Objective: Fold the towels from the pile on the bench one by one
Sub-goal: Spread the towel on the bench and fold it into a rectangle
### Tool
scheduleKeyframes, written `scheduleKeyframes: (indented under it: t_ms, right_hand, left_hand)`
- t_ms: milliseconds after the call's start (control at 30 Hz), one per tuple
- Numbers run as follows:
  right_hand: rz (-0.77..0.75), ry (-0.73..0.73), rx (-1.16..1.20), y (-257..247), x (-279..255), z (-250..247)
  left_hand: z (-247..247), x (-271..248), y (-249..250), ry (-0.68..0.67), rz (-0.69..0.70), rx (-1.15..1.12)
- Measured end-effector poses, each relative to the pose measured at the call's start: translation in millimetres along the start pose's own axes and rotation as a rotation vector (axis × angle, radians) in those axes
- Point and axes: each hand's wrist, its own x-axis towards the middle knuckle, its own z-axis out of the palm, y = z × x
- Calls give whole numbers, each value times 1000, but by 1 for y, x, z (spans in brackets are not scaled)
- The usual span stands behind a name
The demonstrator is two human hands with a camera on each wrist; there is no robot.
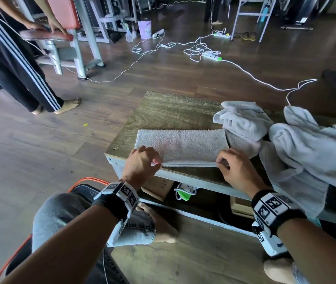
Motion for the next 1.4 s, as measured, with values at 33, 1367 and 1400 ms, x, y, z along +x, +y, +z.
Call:
scheduleKeyframes:
  t_ms: [33,1367,1400]
  right_hand:
    - [11,-12,-20,0,-1,-1]
    - [348,-206,-324,-12,31,51]
    - [368,-208,-319,-12,31,51]
  left_hand:
    - [0,0,-1,0,13,23]
    - [56,33,17,-168,-99,146]
    - [55,32,13,-169,-109,142]
